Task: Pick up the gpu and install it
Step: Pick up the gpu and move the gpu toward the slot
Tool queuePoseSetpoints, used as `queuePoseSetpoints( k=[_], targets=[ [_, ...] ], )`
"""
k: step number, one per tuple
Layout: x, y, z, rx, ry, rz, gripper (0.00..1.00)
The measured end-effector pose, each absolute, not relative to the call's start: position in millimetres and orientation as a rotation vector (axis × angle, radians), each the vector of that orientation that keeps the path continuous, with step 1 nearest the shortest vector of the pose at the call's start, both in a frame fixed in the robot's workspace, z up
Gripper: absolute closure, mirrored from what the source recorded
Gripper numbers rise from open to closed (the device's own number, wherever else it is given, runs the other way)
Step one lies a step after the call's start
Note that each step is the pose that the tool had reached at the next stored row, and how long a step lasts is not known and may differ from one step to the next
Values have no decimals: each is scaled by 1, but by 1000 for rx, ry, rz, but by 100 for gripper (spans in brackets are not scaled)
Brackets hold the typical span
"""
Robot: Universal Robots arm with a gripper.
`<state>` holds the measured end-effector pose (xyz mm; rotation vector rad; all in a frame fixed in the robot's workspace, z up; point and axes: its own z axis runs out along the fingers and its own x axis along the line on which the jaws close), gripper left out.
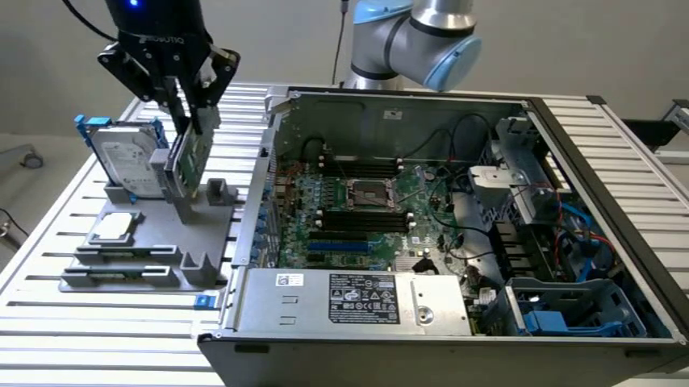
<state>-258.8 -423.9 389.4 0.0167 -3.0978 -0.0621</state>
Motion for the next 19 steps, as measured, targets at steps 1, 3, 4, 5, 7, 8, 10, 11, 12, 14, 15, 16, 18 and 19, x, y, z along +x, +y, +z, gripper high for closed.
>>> queuePoseSetpoints(
  k=[1,3,4,5,7,8,10,11,12,14,15,16,18,19],
  targets=[
    [-256,-424,391,17,-3098,-62,74],
    [-252,-423,395,17,-3098,-62,74],
    [-249,-423,396,17,-3098,-62,74],
    [-246,-423,397,17,-3098,-62,74],
    [-241,-423,400,17,-3098,-62,74],
    [-239,-422,401,17,-3098,-62,74],
    [-234,-422,403,17,-3098,-62,74],
    [-231,-422,404,17,-3098,-62,74],
    [-229,-421,405,17,-3098,-62,74],
    [-224,-421,408,17,-3098,-62,74],
    [-221,-421,409,17,-3098,-62,74],
    [-219,-420,410,17,-3098,-62,74],
    [-213,-420,412,17,-3098,-62,74],
    [-210,-420,414,17,-3098,-62,74]
  ],
)
